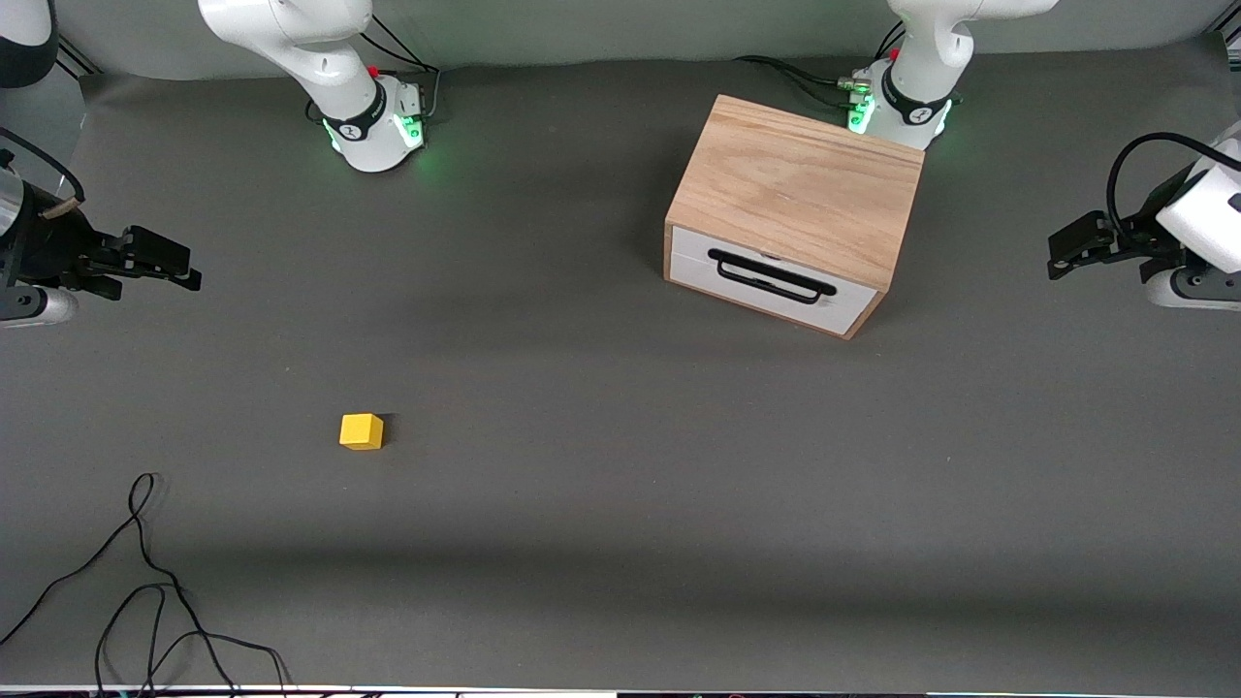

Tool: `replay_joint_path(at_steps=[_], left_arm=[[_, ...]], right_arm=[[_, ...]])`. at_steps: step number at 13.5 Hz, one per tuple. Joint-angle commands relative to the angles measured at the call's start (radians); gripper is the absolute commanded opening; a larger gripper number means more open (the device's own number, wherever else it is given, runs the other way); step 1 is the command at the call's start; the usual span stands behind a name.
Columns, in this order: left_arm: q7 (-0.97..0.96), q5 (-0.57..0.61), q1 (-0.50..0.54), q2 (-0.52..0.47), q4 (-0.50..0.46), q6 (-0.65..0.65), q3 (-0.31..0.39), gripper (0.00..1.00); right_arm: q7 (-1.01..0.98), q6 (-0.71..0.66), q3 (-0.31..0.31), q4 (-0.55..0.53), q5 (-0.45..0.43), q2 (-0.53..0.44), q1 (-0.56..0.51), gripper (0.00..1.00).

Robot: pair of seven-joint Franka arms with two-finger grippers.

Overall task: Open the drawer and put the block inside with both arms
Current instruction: 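Move the right gripper toward the yellow cube while the left gripper reaches the drawer handle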

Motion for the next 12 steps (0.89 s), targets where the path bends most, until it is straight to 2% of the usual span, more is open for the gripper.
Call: replay_joint_path(at_steps=[1, 12], left_arm=[[0.012, -0.009, -0.018, -0.02, -0.012, -0.013, 0.015, 1.0], [0.005, -0.009, -0.026, -0.018, -0.025, -0.027, 0.01, 1.0]], right_arm=[[0.013, -0.019, -0.001, 0.017, -0.024, 0.006, 0.007, 1.0], [0.004, -0.017, -0.006, 0.013, -0.024, 0.006, 0.006, 1.0]])
